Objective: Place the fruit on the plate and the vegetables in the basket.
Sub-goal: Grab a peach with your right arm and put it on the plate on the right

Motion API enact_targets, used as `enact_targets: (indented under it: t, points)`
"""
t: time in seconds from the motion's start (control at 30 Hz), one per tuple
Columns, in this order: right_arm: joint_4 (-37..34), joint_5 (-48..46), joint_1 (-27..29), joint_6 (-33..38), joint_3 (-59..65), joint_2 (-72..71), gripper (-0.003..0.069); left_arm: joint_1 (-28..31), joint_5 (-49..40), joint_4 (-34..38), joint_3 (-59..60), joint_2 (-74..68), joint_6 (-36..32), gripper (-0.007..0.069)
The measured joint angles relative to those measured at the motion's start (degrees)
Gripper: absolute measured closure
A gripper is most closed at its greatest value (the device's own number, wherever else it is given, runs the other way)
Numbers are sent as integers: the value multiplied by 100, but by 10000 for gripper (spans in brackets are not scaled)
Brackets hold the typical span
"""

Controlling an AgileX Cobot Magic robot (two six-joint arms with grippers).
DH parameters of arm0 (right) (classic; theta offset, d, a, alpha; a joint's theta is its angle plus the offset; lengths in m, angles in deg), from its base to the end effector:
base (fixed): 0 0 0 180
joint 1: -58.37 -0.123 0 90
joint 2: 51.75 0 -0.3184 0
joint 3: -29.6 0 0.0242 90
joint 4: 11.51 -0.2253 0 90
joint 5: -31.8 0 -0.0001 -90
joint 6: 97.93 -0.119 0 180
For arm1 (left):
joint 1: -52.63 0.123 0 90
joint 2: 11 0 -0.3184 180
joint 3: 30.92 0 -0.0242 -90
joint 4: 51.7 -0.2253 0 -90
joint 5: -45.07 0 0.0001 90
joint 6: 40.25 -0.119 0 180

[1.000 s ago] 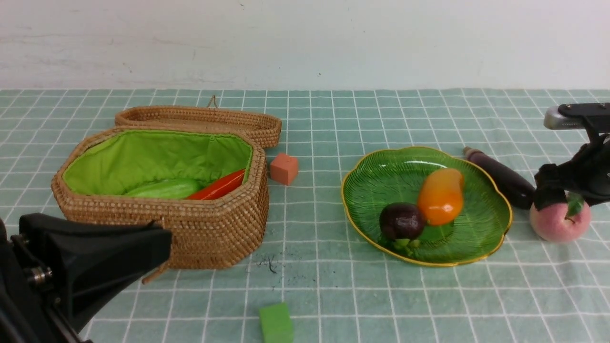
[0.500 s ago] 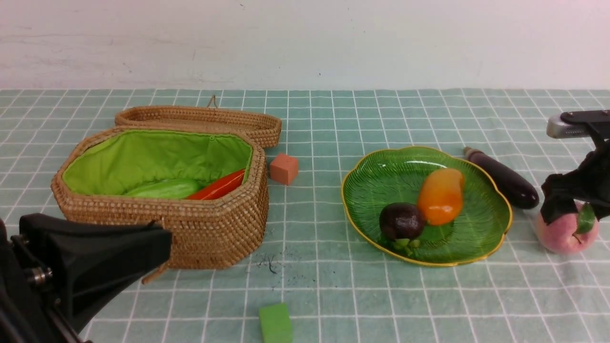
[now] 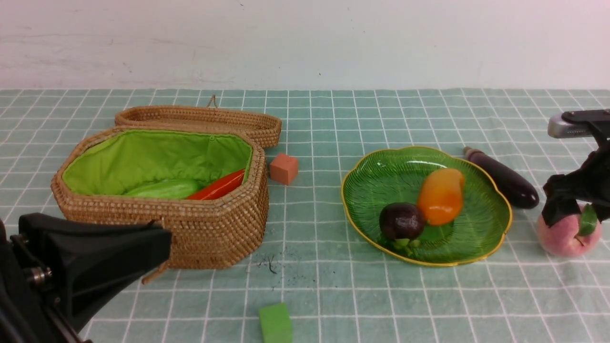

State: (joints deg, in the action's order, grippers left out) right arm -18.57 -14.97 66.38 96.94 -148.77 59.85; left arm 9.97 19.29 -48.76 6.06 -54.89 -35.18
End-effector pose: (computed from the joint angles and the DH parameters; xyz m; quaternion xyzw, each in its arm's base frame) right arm 0.3725 -0.0416 0.2412 -0.0251 0.9832 0.0161 0.1801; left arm 0.0740 -0.0718 0.3693 0.2471 0.7628 -0.2624 0.5368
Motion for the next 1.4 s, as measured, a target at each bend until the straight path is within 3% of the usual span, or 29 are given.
enact_targets:
  t: [0.37, 0.8, 1.4]
  points:
    - [274, 7, -5, -591, 0, 6, 36, 0, 0, 0, 0, 0, 0, 631]
    - [-20, -175, -197, -480, 0, -112, 41, 0, 0, 0, 0, 0, 0, 636]
    - [105, -241, -237, -455, 0, -112, 64, 0, 0, 0, 0, 0, -59, 634]
